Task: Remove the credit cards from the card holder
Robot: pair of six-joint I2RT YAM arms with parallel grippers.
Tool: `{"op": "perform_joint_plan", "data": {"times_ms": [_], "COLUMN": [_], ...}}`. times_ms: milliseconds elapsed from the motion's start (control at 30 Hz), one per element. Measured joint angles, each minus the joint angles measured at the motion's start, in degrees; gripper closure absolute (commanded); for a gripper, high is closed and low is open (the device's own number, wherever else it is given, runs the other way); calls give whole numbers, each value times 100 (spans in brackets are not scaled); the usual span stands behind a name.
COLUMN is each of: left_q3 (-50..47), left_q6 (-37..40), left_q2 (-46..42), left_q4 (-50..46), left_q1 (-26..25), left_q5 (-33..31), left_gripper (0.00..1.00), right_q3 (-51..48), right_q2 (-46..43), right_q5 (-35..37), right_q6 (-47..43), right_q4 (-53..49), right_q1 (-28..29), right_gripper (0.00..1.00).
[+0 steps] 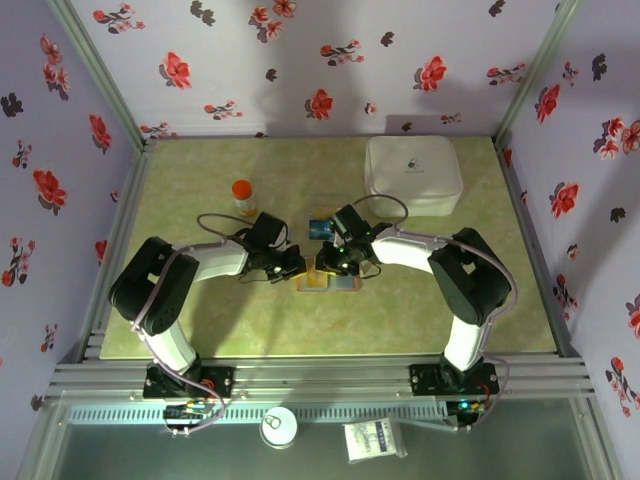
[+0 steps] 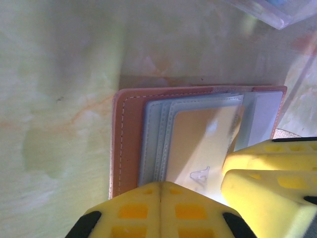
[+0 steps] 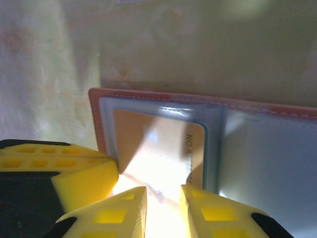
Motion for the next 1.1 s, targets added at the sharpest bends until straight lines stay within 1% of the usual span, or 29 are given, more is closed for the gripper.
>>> {"op": "perform_joint_plan", "data": {"times_ms": [667, 933, 1100], "left_q3": [-2, 7, 129], "left_q6": [0, 2, 2], "left_q2": [-9, -105, -107], "left_q4": [-11, -256, -367], "left_q1": [0, -17, -116], "left_q5": [-4, -7, -9], "left_gripper": [97, 97, 97], "right_q3": [-2, -66, -133], "right_q2": [-136, -376, -420], "right_q5": [343, 341, 339], "right_q6": [-149, -149, -149], "right_q4": [-297, -297, -295], "right_q1": [0, 0, -13], "right_gripper": [74, 74, 74]}}
